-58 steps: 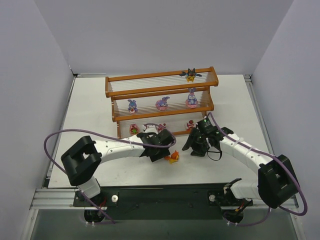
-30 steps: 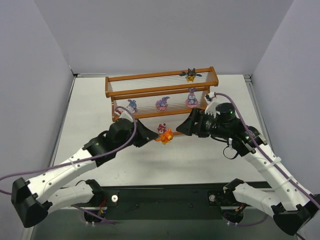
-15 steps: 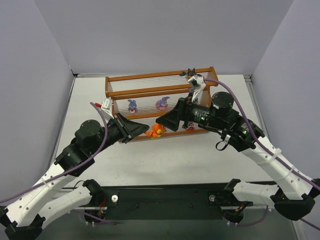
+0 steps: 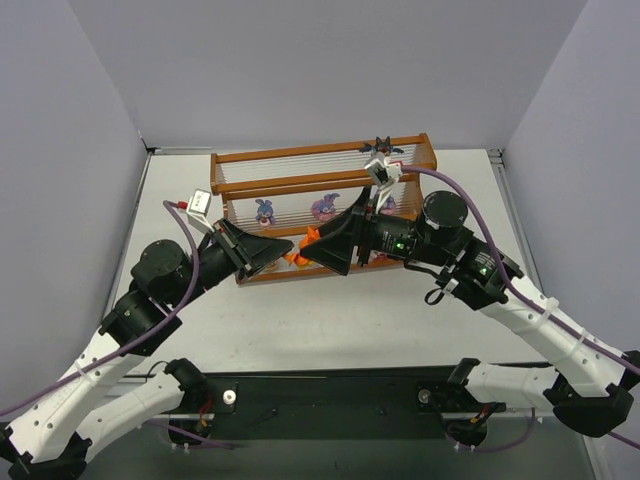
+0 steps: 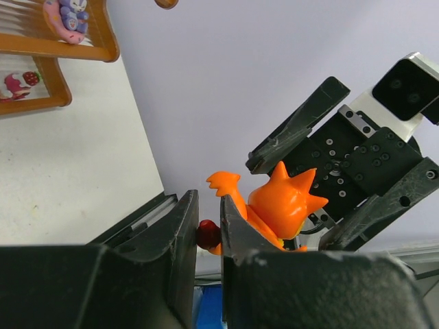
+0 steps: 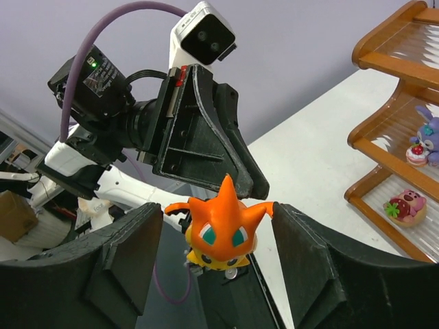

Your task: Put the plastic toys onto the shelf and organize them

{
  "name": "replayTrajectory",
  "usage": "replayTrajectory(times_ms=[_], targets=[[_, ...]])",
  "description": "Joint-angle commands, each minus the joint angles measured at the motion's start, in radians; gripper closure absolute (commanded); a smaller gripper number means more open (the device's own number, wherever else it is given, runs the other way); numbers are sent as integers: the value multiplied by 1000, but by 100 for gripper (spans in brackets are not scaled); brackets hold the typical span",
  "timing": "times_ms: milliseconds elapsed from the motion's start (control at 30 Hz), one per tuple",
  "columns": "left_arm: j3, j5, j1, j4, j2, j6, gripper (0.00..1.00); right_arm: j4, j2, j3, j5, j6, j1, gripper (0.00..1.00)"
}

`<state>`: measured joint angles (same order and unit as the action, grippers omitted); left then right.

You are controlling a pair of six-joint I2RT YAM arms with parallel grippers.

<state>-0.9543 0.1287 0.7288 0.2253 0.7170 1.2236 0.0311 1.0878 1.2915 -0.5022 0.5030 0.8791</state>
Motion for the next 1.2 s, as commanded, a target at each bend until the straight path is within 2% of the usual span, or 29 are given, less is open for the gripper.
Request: replayTrajectory(times_ms=[0, 100, 167, 200, 233, 333, 400, 467, 500, 567, 600, 633, 700, 733, 800, 833, 867, 967, 1000, 1067, 1167], targets=[[-6, 37, -15, -118, -11, 28, 100, 63, 29, 25, -32, -7, 15, 35], [-8, 40, -25, -127, -19, 28, 100, 53, 34, 26, -10, -8, 20, 35], [-6, 48, -28, -126, -17, 31, 100, 62, 30, 17, -6, 0, 20, 39], [-4, 51, -29, -127, -17, 33, 100, 64, 30, 17, 2, 3, 20, 44], [0, 51, -29, -129, -19, 36, 100, 66, 32, 19, 8, 12, 20, 55], [8, 55, -35, -123, -22, 39, 100, 73, 35, 23, 14, 23, 18, 70], [15, 57, -37, -119, -22, 47, 100, 85, 32, 20, 19, 31, 20, 66], [22, 57, -40, -115, -28, 50, 100, 119, 27, 5, 22, 45, 20, 67], [23, 57, -42, -110, -30, 50, 100, 130, 26, 2, 24, 48, 21, 79], [17, 55, -46, -90, -30, 45, 100, 142, 27, 5, 24, 55, 21, 90], [11, 51, -48, -75, -28, 37, 97, 142, 29, 11, 27, 57, 21, 95], [3, 37, -51, -46, -30, 28, 71, 144, 35, 14, 33, 55, 21, 100], [-33, 9, -54, 3, -31, -2, 44, 138, 44, 32, 42, 48, 21, 100], [-52, -38, -52, 78, -30, -15, 26, 130, 55, 40, 62, 42, 21, 100], [-111, -104, -52, 162, -37, -57, 15, 96, 66, 75, 99, 20, 21, 100], [-133, -156, -52, 278, -53, -65, 11, 83, 79, 90, 119, 9, 21, 100], [-159, -267, -52, 349, -63, -64, 6, 52, 90, 104, 160, -3, 21, 100], [-242, -490, -52, 598, -106, -65, 4, -31, 161, 193, 294, -52, 21, 100], [-267, -527, -52, 685, -129, -72, 4, -71, 211, 248, 339, -75, 26, 100], [-282, -589, -51, 750, -146, -99, 4, -144, 273, 319, 460, -104, 27, 100], [-293, -589, -51, 835, -156, -156, 4, -238, 411, 480, 617, -165, 47, 100]])
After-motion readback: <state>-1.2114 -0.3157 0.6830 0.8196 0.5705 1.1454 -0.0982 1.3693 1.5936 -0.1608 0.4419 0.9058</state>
